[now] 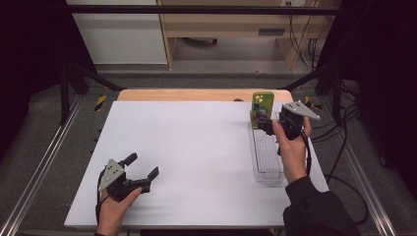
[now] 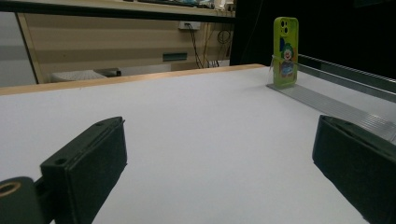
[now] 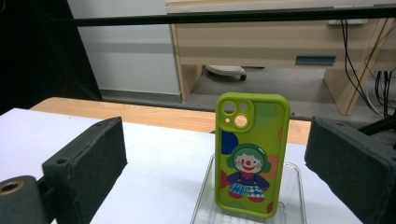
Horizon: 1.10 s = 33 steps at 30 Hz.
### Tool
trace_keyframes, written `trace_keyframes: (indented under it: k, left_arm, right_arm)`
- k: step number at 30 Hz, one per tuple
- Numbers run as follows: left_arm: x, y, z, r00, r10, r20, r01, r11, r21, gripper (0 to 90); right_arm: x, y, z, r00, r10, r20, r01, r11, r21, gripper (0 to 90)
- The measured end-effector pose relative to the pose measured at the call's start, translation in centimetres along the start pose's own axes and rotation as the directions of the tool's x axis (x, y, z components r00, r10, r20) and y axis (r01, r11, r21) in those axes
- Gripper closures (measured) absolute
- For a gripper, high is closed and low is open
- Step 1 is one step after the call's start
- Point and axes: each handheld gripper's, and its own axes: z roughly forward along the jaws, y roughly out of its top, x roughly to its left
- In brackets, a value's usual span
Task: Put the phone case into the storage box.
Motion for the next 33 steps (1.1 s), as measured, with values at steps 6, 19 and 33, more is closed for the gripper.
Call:
trace_keyframes:
  k: [6, 19, 33]
  left_arm:
    - [0.0, 0.0, -0.1, 1.0, 0.002, 0.002, -0.002, 1.0, -0.003, 2.0]
    - [0.0, 0.0, -0.2, 1.0, 0.002, 0.006, -0.001, 1.0, -0.008, 1.9]
    - [-0.2, 0.2, -0.4, 0.9998, 0.004, 0.018, -0.004, 0.9999, -0.014, 1.9]
  right_arm:
    - [0.2, 0.2, -1.1, 0.9999, -0.008, -0.013, 0.008, 1.0, -0.018, 5.4]
    - [0.1, 0.5, -3.1, 0.9987, -0.02, -0.046, 0.017, 0.998, -0.054, 4.8]
    - [-0.5, 0.0, -5.5, 0.9978, -0.047, -0.048, 0.043, 0.996, -0.076, 3.3]
